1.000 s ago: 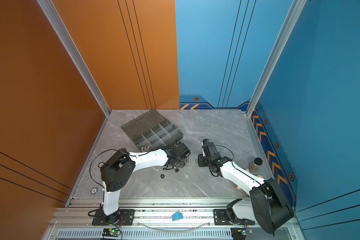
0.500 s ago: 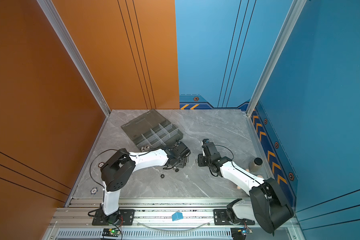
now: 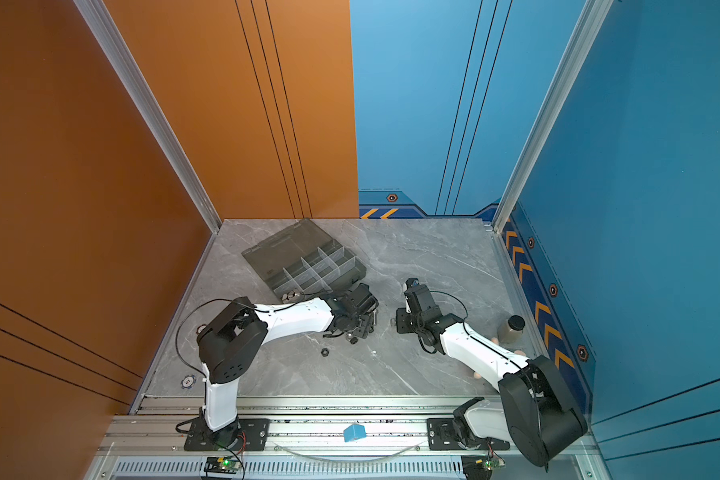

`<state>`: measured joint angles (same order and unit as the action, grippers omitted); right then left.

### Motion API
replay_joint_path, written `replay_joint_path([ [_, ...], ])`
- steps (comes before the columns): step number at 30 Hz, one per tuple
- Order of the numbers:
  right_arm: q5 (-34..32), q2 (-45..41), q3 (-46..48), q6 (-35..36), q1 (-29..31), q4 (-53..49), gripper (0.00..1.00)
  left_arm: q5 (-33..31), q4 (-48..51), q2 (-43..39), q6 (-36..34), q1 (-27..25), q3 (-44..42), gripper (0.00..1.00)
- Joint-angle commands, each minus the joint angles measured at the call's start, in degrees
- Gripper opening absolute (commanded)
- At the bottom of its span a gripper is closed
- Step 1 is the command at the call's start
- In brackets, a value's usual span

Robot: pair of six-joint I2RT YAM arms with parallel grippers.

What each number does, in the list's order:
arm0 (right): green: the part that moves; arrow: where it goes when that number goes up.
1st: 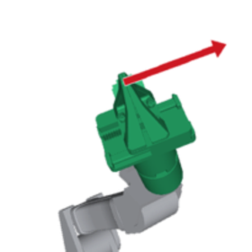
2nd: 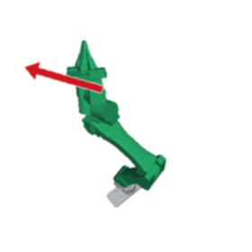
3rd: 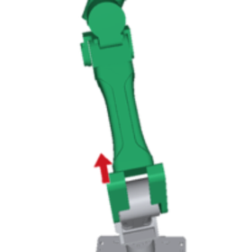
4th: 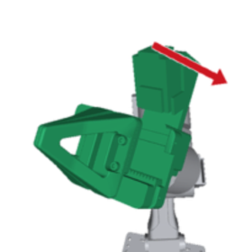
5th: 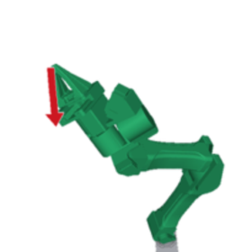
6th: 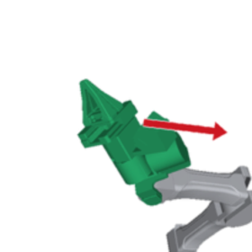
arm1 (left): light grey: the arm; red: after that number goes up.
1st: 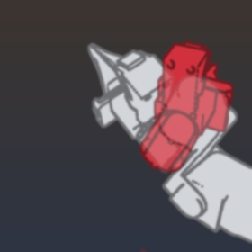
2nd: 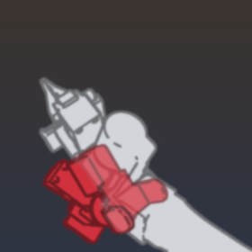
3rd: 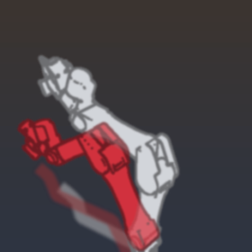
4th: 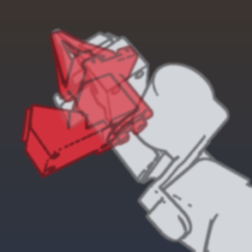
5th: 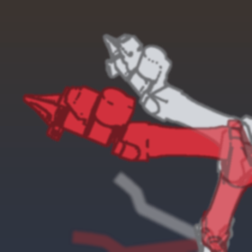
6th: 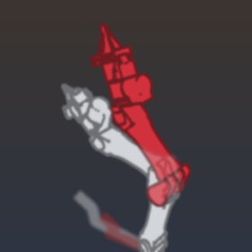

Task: Sort the screws and nuts into containers
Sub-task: 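Close the left gripper on the silver wing nut in the pile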

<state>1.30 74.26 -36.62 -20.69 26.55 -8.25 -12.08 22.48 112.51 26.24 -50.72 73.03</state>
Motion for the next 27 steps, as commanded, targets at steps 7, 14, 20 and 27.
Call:
replay_joint_path([
  [7,0.21,0.7,0.79,-1.02,-0.44,0.78,0.37,6.57,0.39,-1.5,-4.81,1.13,-3.51,0.75],
  [14,0.18,0.79,0.67,-1.17,-0.44,0.77,0.37,8.28,-0.27,-0.77,-5.73,2.15,-3.22,0.75],
  [20,0.1,0.95,0.61,-1.28,-0.44,0.95,0.37,9.02,-0.9,-0.27,-7.37,2.98,-2.9,0.75],
  [27,-0.03,1.28,0.37,-1.29,-0.44,1.01,0.37,10.41,-0.97,-0.04,-8.71,3.22,-2.81,0.61],
])
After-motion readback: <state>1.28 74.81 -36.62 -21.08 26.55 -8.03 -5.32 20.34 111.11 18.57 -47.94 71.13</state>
